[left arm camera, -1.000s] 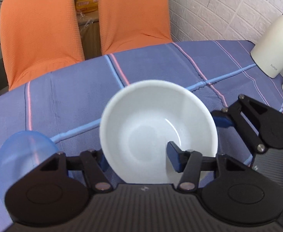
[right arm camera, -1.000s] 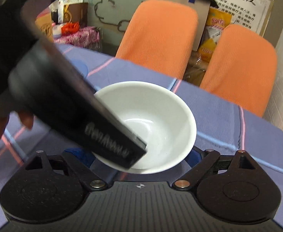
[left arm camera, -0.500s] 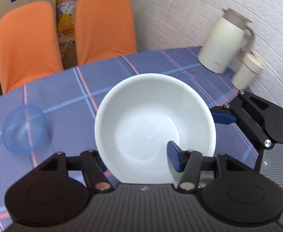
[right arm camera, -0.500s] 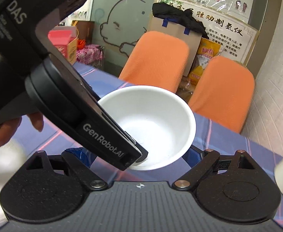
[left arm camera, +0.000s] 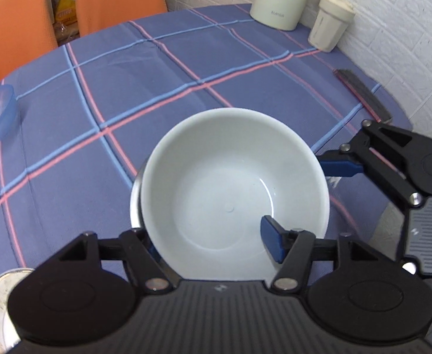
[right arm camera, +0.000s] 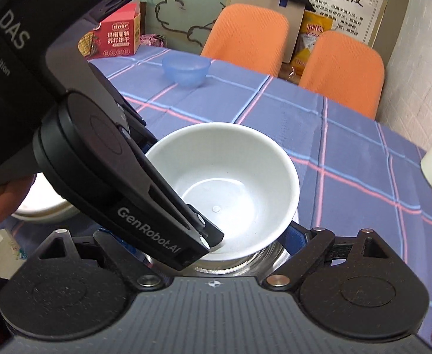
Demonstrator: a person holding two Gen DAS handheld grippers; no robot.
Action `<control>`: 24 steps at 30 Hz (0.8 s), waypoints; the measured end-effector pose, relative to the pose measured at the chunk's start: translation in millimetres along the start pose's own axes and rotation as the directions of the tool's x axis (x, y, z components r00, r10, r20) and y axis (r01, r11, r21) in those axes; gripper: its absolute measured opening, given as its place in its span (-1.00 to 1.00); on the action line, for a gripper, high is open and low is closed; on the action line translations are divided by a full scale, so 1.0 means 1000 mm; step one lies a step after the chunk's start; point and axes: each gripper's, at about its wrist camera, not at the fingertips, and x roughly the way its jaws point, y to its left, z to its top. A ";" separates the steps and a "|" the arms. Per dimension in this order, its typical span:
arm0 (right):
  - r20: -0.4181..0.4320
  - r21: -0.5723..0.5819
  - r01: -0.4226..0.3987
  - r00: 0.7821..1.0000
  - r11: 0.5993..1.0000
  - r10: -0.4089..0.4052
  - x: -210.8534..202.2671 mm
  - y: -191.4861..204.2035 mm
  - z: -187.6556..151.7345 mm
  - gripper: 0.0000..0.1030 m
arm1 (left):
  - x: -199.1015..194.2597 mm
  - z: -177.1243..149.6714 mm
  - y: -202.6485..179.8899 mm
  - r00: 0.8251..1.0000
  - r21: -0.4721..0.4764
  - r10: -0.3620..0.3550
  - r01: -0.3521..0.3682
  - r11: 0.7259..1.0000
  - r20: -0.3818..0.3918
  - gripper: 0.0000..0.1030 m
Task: Organize plates and bowls
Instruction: 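Lower the white bowl into the steel bowl and open the left tool, then move the left tool toward the blue plastic bowl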
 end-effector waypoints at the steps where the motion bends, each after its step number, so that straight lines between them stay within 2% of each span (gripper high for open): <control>1: -0.001 -0.006 0.004 1.000 1.000 -0.004 -0.001 0.002 -0.002 0.52 | 0.000 -0.003 -0.001 1.000 0.013 0.023 -0.023 1.000 -0.002 0.31; 2: -0.002 -0.012 0.013 1.000 1.000 -0.013 -0.001 0.002 -0.003 0.52 | 0.001 -0.002 0.000 1.000 0.019 0.031 -0.031 0.999 -0.001 0.34; 3: 0.002 -0.014 0.020 1.000 1.000 -0.020 -0.002 0.001 -0.004 0.52 | 0.000 -0.002 0.002 1.000 0.017 0.030 -0.030 0.999 -0.005 0.47; 5: 0.000 -0.015 0.030 1.000 0.999 -0.030 -0.005 -0.002 -0.005 0.54 | -0.005 -0.001 0.004 1.000 0.004 0.024 -0.024 1.000 0.000 0.55; 9: -0.003 -0.007 0.044 0.999 0.999 -0.044 -0.025 -0.004 -0.024 0.55 | -0.023 -0.005 0.006 1.000 0.000 -0.002 0.002 1.000 0.000 0.76; 14: 0.005 0.036 0.034 0.999 0.999 -0.034 -0.041 -0.008 -0.042 0.55 | -0.058 -0.021 0.021 0.997 -0.014 0.019 -0.018 1.000 0.075 0.81; 19: 0.066 0.055 0.004 0.998 0.998 -0.008 -0.046 -0.005 -0.034 0.56 | -0.089 -0.041 0.066 0.985 -0.108 0.111 -0.097 0.989 0.133 0.85; 24: 0.097 0.011 -0.045 0.994 0.999 0.044 -0.026 0.004 0.000 0.56 | -0.105 -0.059 0.130 0.969 -0.259 0.217 -0.181 0.949 0.119 0.86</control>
